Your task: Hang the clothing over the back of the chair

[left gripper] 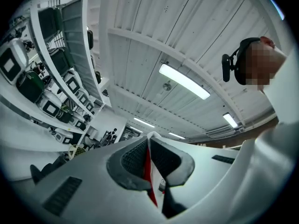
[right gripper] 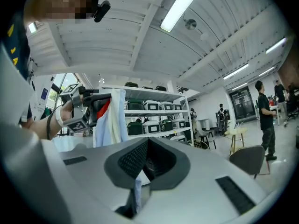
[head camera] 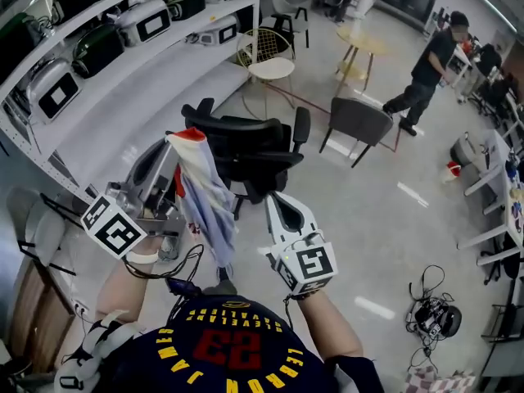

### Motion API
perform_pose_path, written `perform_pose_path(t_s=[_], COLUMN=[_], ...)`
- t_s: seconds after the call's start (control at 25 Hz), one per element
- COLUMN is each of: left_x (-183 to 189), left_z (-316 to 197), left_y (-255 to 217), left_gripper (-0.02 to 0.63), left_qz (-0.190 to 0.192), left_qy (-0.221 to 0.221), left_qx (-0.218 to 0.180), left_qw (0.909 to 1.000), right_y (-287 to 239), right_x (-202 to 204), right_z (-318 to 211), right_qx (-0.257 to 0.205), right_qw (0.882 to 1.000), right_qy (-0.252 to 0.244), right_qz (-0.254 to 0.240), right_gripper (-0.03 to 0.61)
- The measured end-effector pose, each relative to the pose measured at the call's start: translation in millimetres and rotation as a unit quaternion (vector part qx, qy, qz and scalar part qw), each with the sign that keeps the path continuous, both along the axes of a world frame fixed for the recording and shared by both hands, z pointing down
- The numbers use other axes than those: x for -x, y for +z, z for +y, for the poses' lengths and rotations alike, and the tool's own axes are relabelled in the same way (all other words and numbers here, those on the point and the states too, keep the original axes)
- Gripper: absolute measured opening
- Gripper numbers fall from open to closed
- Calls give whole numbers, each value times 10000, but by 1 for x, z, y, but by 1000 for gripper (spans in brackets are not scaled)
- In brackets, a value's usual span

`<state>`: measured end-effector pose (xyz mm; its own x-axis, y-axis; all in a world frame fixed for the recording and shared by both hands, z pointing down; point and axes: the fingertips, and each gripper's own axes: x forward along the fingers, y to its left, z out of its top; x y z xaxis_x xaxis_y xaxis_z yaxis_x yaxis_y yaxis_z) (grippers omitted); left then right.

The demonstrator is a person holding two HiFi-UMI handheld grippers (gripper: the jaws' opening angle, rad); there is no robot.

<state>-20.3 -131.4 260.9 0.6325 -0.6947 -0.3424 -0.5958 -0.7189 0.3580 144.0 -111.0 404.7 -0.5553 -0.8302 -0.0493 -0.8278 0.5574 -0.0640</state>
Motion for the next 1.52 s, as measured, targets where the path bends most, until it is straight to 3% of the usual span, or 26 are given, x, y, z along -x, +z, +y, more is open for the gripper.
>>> perform_pose_path(t_s=[0.44,0.8,0.96,1.24,1.52], left_x=[0,-1,5,-1,0], left_z=[-111,-210,-275,-374,-462], left_y=[-102,-165,-161,-80,8], left_gripper=[20,20,20,20,20], left_qz=[-56,-199,-180,-561,-1172], left_qy=[831,1488,1322,825,294], left_qx=[-958,-1196,-937,-145,753], left_qw=[9919,9814,9866,9949,9898], right_y=[-9,-34,-28,-16,-15], right_x=[20,27,33,28,8], right_z=[-104,-163,-180,-209,-256], right_qx=[58,-130,4,111,44], right_qw=[9982,9931,9915,9905,9917], right_qy=[597,1154,1297,1359,1283], right_qz=[34,146,104,197,78], right_gripper=[8,8,8,8,8])
